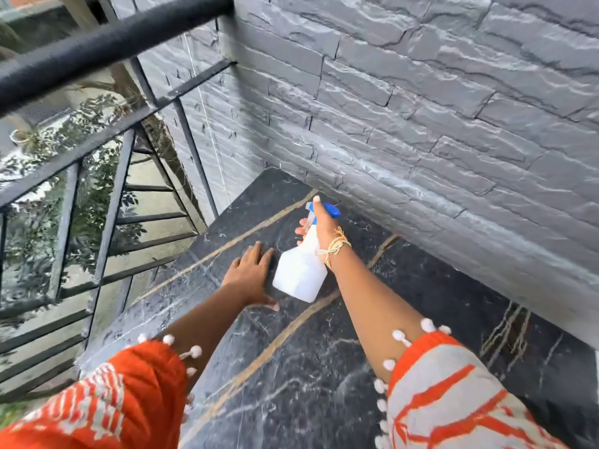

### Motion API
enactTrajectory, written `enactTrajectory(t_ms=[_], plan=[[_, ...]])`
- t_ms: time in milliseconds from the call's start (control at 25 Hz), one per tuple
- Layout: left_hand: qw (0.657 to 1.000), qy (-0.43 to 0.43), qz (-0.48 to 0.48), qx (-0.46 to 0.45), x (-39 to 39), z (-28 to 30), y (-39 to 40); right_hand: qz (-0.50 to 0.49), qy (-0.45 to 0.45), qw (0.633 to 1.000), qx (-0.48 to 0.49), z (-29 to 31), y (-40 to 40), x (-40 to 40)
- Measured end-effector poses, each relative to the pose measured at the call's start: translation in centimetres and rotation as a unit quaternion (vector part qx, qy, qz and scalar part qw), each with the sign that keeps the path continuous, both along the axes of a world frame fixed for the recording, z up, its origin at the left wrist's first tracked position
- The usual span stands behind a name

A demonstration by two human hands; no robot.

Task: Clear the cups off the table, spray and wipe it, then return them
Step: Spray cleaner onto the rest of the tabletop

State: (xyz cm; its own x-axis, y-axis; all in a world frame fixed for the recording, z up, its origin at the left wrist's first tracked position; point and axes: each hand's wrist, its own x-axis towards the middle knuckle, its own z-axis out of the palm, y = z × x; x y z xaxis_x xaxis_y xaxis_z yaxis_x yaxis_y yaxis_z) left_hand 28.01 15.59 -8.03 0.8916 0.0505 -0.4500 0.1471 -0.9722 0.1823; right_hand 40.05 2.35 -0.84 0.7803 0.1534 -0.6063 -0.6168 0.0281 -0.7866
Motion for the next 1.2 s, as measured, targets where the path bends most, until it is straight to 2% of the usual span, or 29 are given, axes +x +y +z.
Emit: enactTrajectory(t_ms=[320,480,720,880,960,1080,1200], plan=[[0.997,0.059,-0.028,0.036,0.5,-0.8,0.0,0.002,-0.001,1.0,-0.024,-2.0,2.5,2.4],[0.993,0.081,-0.022,0.088,0.8,-0.3,-1.1,-0.056,0.009,0.998,-0.031,-2.0,0.4,1.7],[0.982,0.121,-0.009,0.147,1.5,0.7,-2.8,-0.073,-0.003,0.996,-0.046,-2.0,-4.9,-0.4],[0.977,0.1,-0.019,0.186,0.9,1.5,-4.1,-0.122,-0.009,0.991,-0.053,-1.3,-8.0,-2.6],[0.977,0.076,-0.045,0.196,0.9,2.1,-5.2,-0.108,-0.004,0.993,-0.044,-1.1,-9.8,-3.4],[0.982,0.04,-0.091,0.162,0.8,2.6,-7.5,-0.11,-0.007,0.993,-0.046,-0.6,-12.4,-4.5],[0.986,0.026,-0.104,0.126,-0.5,2.0,-9.3,-0.181,-0.001,0.982,-0.057,-0.3,-14.7,-6.0]])
